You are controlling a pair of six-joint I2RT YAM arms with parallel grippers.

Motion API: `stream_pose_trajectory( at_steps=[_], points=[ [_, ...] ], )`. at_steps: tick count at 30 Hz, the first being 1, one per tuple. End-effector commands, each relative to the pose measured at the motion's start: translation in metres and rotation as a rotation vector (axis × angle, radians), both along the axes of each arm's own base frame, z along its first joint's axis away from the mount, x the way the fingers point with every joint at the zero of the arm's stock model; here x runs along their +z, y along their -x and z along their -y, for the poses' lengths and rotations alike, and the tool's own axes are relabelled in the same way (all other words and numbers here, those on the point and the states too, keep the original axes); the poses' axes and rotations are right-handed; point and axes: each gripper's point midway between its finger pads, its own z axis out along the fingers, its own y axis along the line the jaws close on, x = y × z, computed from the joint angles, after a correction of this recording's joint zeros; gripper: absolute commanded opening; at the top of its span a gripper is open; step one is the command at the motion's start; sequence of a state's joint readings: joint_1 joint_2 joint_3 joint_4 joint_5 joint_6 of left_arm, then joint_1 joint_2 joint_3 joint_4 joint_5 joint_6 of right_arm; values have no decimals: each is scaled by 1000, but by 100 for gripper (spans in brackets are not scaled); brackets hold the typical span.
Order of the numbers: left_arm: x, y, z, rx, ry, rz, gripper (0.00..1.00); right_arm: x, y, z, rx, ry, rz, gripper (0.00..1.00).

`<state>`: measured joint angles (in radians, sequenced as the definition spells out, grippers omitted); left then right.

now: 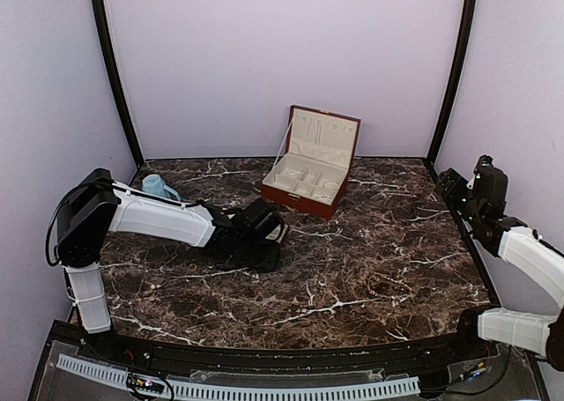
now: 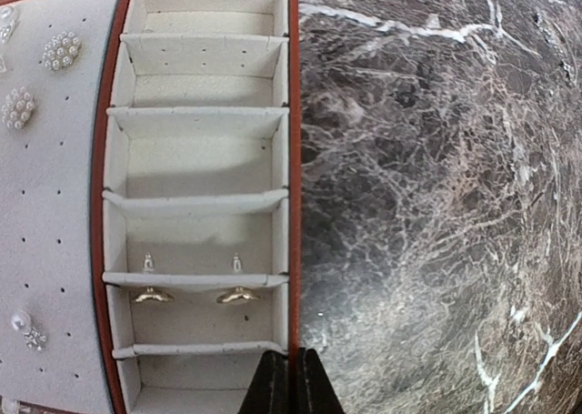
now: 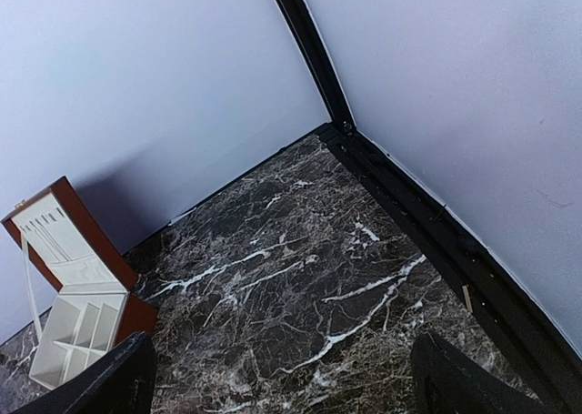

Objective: Organize the mixed jewelry
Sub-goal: Position the compartment layer at the center of the board.

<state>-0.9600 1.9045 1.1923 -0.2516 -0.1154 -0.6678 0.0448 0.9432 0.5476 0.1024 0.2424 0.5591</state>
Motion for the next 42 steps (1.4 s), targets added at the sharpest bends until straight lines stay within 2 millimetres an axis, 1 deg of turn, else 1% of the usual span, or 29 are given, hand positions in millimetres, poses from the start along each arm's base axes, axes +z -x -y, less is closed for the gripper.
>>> stream_pose_trajectory(
  at_steps=[1, 5, 9, 12, 14, 16, 17, 19, 20, 21, 22, 23, 24, 25, 26, 29, 30, 32, 33, 34, 35, 36, 37, 38, 39, 40, 41, 42],
  points=[
    [-12, 28, 28, -74, 60, -93, 0, 0, 3, 4, -17, 8, 7, 98],
    [-13, 37, 41, -111, 89, -117, 0, 2, 3, 4, -15, 8, 10, 98],
    [-6, 40, 52, -142, 109, -106, 1, 4, 3, 4, -15, 8, 11, 98],
    [-4, 41, 55, -157, 109, -97, 4, 3, 4, 4, -16, 8, 11, 98],
    [-1, 41, 55, -170, 108, -85, 6, 4, 4, 4, -15, 7, 13, 98],
    [4, 39, 55, -176, 109, -69, 11, 5, 5, 4, -17, 8, 14, 98],
    [6, 38, 55, -177, 107, -62, 15, 6, 5, 4, -18, 9, 14, 98],
    [17, 33, 52, -173, 101, -19, 22, 6, 5, 4, -18, 10, 15, 98],
    [26, 30, 51, -177, 103, 10, 25, 7, 5, 4, -17, 12, 16, 98],
    [32, 26, 48, -169, 94, 39, 30, 7, 5, 5, -19, 12, 16, 98],
    [43, 23, 48, -179, 101, 70, 33, 7, 5, 5, -19, 12, 17, 98],
    [48, 20, 45, -174, 94, 96, 38, 7, 5, 4, -17, 11, 16, 98],
    [61, 19, 45, -185, 108, 128, 41, 7, 5, 4, -17, 11, 16, 98],
    [65, 17, 43, -185, 107, 147, 46, 8, 5, 4, -16, 9, 18, 98],
    [76, 17, 43, -200, 120, 176, 50, 7, 4, 4, -16, 9, 16, 98],
    [97, 16, 37, -217, 129, 235, 56, 7, 4, 4, -15, 9, 15, 98],
    [107, 17, 33, -228, 134, 263, 59, 8, 4, 3, -13, 8, 16, 98],
    [120, 17, 23, -237, 125, 308, 64, 10, 4, 3, -10, 10, 19, 98],
    [132, 16, 17, -232, 130, 341, 65, 10, 4, 3, -8, 9, 19, 98],
    [131, 17, 10, -250, 108, 355, 67, 11, 4, 2, -4, 8, 20, 98],
    [140, 15, 1, -256, 104, 385, 68, 12, 3, 1, 1, 7, 22, 98],
    [136, 15, -9, -259, 76, 379, 69, 12, 3, 0, 9, 7, 24, 98],
    [144, 7, -23, -234, 58, 398, 69, 13, 2, -2, 17, 5, 26, 98],
    [138, 6, -38, -222, 20, 378, 69, 14, 2, -3, 27, 4, 28, 98],
    [145, -3, -55, -192, 13, 381, 69, 16, 0, -5, 38, 3, 32, 98],
    [139, -1, -65, -198, 4, 344, 69, 17, 0, -7, 50, 4, 33, 98],
    [145, -11, -83, -170, 3, 351, 69, 18, -1, -9, 58, 2, 35, 98],
    [140, -10, -93, -171, -8, 324, 69, 19, -2, -10, 68, 2, 34, 98]
  ],
)
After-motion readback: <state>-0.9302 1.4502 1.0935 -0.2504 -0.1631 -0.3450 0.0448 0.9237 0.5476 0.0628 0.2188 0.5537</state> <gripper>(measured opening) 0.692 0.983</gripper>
